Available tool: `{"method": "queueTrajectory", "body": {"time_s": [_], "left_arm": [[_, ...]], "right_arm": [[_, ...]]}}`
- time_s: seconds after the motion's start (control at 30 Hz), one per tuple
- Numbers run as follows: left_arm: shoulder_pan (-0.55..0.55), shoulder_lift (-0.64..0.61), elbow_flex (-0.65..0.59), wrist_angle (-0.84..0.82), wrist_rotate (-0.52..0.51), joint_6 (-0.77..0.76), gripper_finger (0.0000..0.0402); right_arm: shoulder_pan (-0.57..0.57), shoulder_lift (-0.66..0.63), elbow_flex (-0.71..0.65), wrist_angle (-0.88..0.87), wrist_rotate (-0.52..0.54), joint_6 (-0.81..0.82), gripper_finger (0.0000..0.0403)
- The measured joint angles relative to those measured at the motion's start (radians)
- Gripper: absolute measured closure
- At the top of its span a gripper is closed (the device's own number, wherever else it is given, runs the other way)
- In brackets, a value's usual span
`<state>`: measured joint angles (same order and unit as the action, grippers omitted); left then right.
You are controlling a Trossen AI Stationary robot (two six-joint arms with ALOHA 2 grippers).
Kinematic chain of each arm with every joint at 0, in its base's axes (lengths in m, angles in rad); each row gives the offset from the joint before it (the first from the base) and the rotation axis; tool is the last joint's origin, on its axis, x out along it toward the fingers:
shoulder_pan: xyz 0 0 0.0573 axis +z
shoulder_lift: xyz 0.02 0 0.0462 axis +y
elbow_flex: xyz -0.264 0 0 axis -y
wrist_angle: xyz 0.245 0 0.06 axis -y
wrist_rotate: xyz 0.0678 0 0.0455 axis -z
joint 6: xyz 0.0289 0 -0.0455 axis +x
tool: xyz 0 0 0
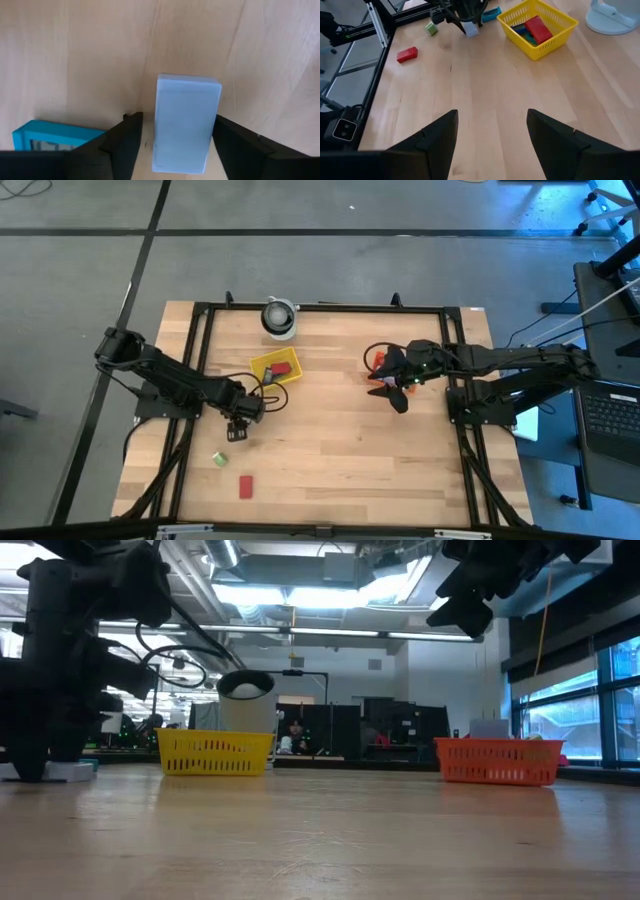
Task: Pick & Place Office items
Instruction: Put the white digital clock into the yellow bin
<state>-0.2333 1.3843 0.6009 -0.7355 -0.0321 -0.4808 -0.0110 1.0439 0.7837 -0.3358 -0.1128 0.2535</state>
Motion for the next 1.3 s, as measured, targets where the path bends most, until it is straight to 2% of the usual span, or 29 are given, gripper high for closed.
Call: {"method": "queueTrajectory", "body": {"time_s": [0.27,0.67,0.87,1.03,1.3], "left_arm": [[0.000,-0.011,0.029,-0.005,-0.001,-0.004,0.0252],[0.000,-0.011,0.059,-0.002,0.031,-0.004,0.0252],[0.009,-0.013,0.167,0.032,-0.082,0.075,0.0252],[0.086,-0.015,0.233,0.021,-0.200,0.138,0.0252],[0.330,-0.029,0.242,0.045,-0.221,0.284,0.0252]], "right_arm": [[0.000,0.000,0.000,0.000,0.001,-0.002,0.0165],[0.021,0.000,0.000,0.000,0.001,-0.003,0.0165],[0.029,0.000,0.000,0.000,0.001,-0.003,0.0165],[0.029,0.000,0.000,0.000,0.001,-0.003,0.0165],[0.047,0.000,0.000,0.000,0.000,-0.002,0.0165]]}}
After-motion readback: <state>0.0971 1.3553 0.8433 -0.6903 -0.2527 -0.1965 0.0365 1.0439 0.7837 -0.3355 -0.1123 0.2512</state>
